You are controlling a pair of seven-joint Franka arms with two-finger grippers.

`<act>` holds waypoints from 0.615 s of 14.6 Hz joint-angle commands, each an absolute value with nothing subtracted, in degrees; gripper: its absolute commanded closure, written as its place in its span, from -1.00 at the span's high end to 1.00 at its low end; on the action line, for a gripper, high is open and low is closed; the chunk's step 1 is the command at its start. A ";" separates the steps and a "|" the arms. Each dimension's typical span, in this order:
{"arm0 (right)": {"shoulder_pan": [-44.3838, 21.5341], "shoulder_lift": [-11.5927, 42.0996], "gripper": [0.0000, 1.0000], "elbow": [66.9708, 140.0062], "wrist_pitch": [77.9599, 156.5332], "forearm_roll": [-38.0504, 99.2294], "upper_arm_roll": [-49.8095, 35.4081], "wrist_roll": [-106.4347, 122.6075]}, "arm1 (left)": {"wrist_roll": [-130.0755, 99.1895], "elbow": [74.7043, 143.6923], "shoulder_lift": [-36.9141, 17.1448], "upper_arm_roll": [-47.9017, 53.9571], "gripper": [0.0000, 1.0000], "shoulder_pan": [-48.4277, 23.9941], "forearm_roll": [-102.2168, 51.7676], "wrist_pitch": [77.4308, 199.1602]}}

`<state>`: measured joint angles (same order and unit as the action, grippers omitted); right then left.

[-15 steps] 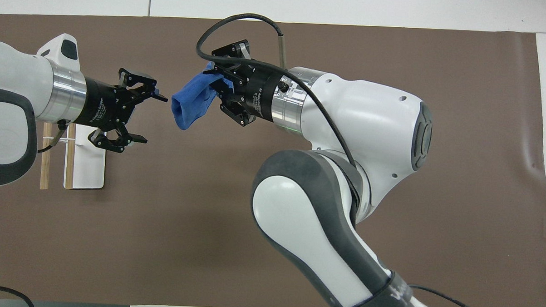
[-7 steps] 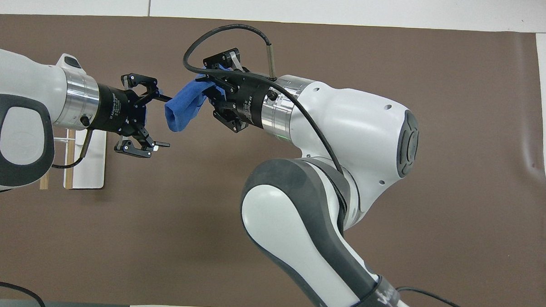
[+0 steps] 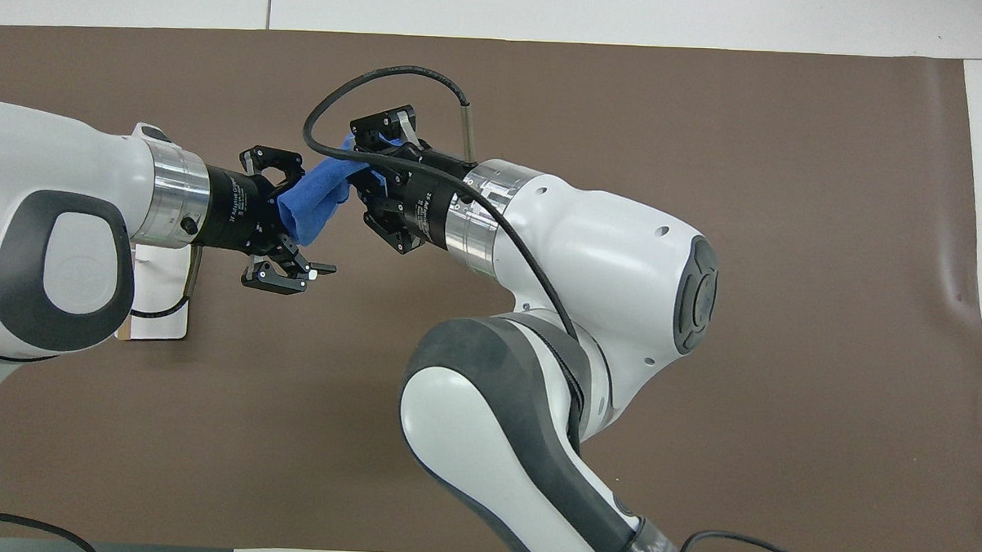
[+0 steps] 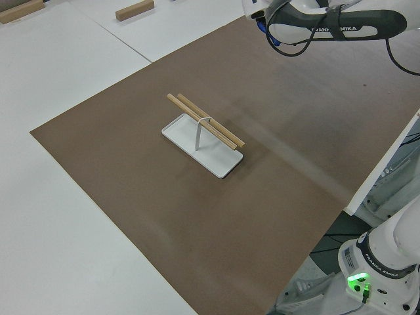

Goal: Right arm passes towel to left arm to hang
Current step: 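Close the left gripper on the towel while the right gripper holds it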

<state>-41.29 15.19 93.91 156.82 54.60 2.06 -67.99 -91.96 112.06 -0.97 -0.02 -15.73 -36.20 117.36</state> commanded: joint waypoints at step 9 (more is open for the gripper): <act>-41.22 14.41 -1.00 95.10 157.85 55.63 2.11 -68.12 | -93.61 114.70 1.23 -1.14 -1.00 -16.44 -37.18 123.40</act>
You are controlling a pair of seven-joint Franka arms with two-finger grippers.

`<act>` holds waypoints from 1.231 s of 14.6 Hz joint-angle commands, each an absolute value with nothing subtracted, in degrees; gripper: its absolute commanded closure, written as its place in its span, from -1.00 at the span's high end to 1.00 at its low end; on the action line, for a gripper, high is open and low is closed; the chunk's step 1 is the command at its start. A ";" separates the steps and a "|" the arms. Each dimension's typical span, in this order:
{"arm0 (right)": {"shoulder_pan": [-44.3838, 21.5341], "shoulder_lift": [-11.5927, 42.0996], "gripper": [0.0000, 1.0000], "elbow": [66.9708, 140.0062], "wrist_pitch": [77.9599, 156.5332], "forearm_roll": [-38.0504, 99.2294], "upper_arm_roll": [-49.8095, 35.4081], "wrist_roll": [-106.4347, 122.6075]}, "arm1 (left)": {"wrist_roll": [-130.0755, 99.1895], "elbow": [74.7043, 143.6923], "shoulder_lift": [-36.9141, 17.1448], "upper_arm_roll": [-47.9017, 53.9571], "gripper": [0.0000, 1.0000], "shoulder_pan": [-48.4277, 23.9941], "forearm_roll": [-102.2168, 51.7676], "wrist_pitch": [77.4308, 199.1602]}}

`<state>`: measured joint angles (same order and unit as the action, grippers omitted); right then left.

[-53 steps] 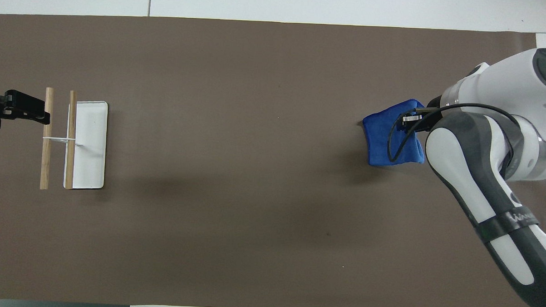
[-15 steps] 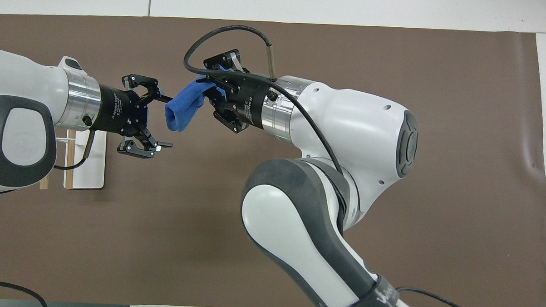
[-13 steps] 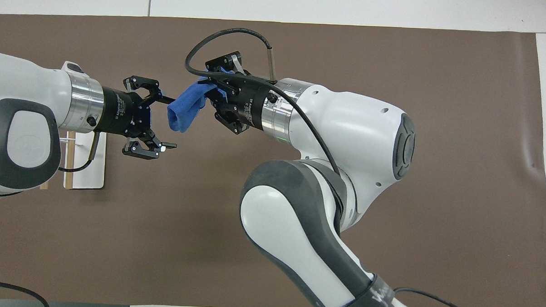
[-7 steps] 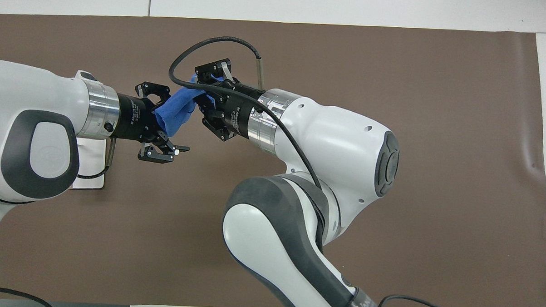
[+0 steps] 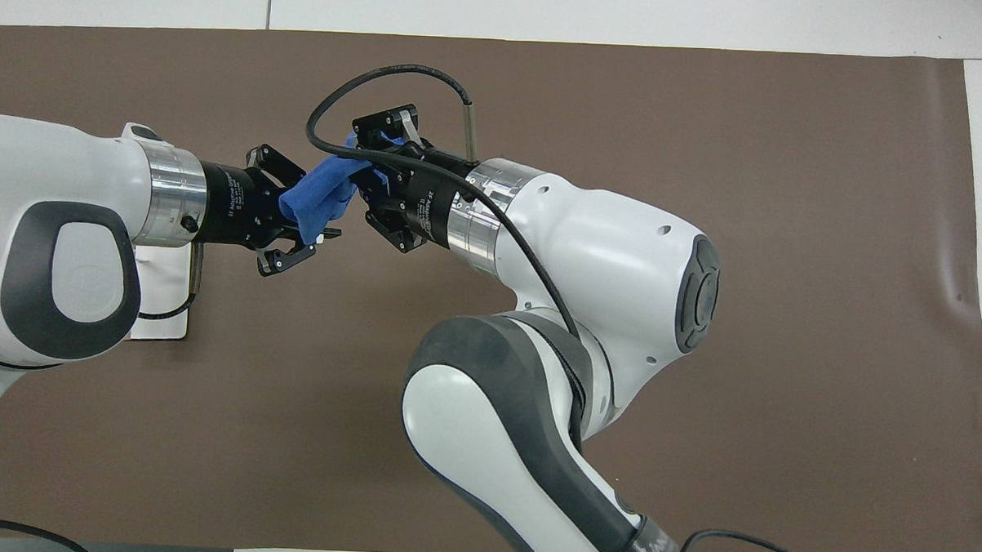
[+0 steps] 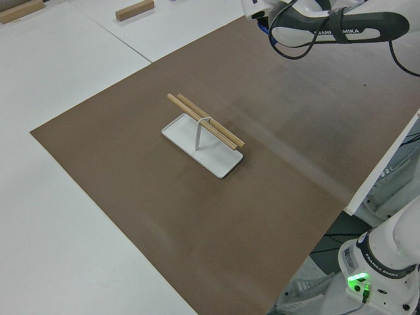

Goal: Right arm passes towel to left arm to hang
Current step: 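Pull the towel away with the left gripper while the right gripper releases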

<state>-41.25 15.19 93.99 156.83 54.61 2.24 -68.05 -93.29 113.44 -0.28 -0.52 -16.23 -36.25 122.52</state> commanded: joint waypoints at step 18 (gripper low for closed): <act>-20.59 9.67 1.00 107.40 145.76 36.97 2.81 -15.06 | -86.41 111.80 4.31 -1.23 -1.00 -15.12 0.42 121.46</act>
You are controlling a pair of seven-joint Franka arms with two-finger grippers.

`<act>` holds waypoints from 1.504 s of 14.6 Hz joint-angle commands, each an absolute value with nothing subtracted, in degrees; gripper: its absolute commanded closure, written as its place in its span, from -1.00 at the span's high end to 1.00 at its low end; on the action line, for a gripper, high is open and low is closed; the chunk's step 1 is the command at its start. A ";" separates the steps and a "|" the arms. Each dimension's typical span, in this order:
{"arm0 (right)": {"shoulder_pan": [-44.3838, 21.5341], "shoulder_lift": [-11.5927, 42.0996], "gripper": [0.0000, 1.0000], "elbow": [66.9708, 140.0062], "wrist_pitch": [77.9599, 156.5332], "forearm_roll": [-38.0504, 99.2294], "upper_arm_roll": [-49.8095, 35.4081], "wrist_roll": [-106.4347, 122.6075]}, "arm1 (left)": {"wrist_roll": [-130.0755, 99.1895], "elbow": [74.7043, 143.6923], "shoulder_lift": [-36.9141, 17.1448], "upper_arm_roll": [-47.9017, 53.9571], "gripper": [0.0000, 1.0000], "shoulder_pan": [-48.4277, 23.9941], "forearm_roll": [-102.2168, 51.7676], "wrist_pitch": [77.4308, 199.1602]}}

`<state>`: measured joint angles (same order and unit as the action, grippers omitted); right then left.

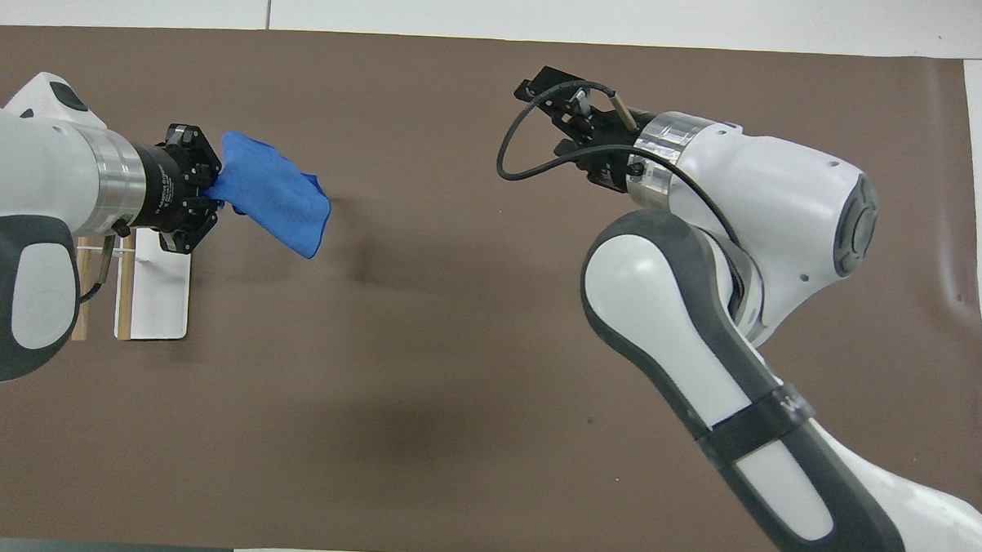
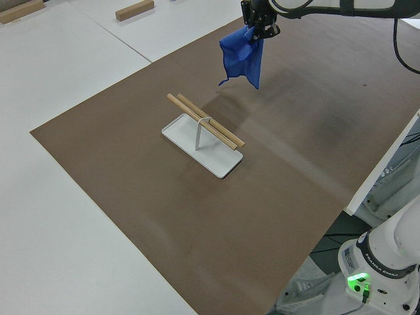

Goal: Right arm passes towel to left arm to hang

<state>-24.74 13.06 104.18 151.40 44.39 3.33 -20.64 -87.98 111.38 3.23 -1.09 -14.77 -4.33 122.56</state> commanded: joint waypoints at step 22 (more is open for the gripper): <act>-1.67 0.45 1.00 91.30 87.79 -0.62 2.64 -5.89 | -64.51 119.26 5.98 -1.14 -1.00 8.08 13.10 135.34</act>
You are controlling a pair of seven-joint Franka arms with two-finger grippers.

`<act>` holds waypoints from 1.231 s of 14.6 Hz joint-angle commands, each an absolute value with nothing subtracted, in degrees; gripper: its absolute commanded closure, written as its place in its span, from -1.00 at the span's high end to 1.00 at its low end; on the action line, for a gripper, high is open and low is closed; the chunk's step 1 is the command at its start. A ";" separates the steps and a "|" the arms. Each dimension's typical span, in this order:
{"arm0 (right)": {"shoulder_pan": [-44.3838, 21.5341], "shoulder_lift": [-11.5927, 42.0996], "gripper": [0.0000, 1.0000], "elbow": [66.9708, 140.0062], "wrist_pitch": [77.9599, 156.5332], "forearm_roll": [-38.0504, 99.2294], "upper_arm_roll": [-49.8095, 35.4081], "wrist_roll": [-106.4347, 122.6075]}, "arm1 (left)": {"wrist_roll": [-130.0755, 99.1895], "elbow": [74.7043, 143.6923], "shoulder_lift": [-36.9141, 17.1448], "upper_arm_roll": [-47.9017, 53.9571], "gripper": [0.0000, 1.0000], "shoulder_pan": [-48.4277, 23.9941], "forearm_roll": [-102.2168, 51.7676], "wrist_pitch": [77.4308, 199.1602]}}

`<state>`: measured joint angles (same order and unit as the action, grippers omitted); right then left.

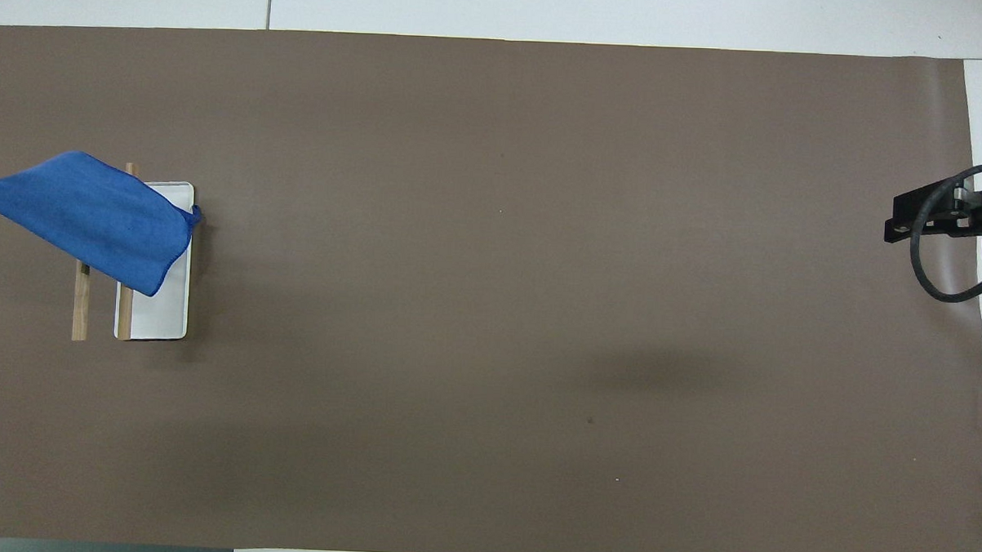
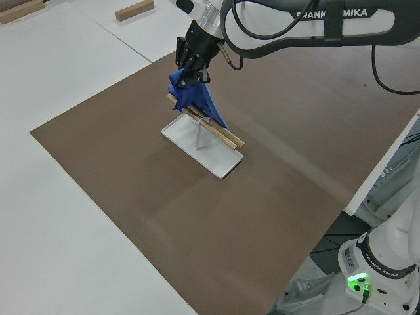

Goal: Right arm passes towel to left arm to hang

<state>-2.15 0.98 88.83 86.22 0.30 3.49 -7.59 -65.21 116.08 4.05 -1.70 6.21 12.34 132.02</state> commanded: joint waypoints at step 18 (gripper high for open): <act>-0.53 -0.97 1.00 93.25 87.45 -0.62 2.55 -5.45 | -64.51 128.59 5.36 -1.23 1.00 14.33 13.01 142.74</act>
<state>-0.96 0.31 91.70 86.64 0.30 3.05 -6.54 -65.02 127.02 4.08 -1.69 13.53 12.34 141.71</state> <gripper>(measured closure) 0.000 0.595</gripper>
